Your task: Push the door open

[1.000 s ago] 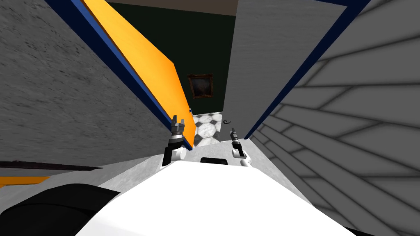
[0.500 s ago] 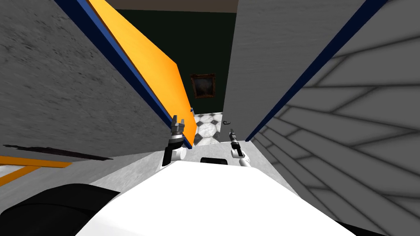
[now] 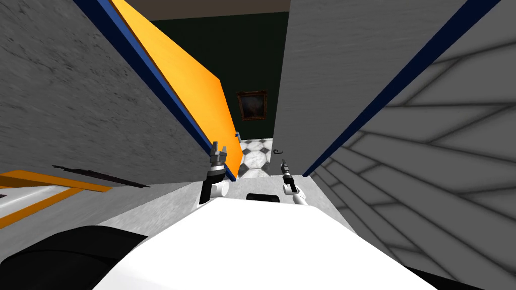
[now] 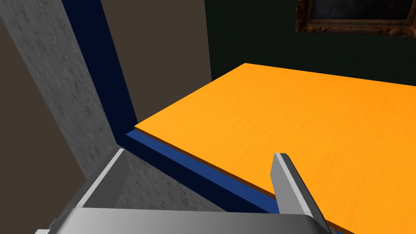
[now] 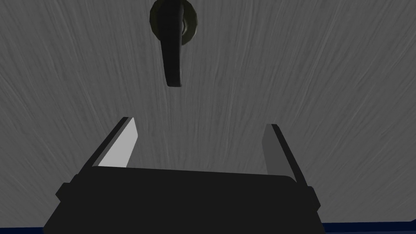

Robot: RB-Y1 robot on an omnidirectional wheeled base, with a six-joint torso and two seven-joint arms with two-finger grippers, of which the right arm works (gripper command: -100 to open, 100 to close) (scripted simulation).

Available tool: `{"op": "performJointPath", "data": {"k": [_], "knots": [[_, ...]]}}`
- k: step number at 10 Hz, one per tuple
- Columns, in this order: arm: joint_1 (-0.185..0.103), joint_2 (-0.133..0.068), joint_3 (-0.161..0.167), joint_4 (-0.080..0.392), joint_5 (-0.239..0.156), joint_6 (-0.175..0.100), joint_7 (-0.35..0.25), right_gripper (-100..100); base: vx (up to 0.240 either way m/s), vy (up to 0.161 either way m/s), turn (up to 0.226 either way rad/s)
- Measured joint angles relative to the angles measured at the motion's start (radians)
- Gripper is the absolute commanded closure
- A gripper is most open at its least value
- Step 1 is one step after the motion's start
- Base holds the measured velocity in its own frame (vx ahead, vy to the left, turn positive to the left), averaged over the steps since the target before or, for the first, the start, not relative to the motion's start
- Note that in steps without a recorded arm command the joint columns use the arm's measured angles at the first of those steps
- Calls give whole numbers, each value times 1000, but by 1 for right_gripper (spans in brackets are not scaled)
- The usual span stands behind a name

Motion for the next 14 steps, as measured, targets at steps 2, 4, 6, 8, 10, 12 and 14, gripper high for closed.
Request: {"op": "performJointPath", "data": {"k": [2,4,6,8,10,12,14], "knots": [[-11,5,1,34,0,-8,-1,-100,-8,-77,52],[-22,7,1,61,0,-15,-2,-100,7,-57,63],[-46,9,0,116,-2,-32,-3,-100,1,-90,99],[-60,14,0,153,-2,-41,-5,-100,-11,-106,87],[-81,18,0,203,-3,-53,-8,-100,-1,-92,76],[-84,15,-2,211,-5,-57,-7,-100,159,-9,23],[-82,10,-4,209,-6,-57,-7,-100,183,5,28]]}}
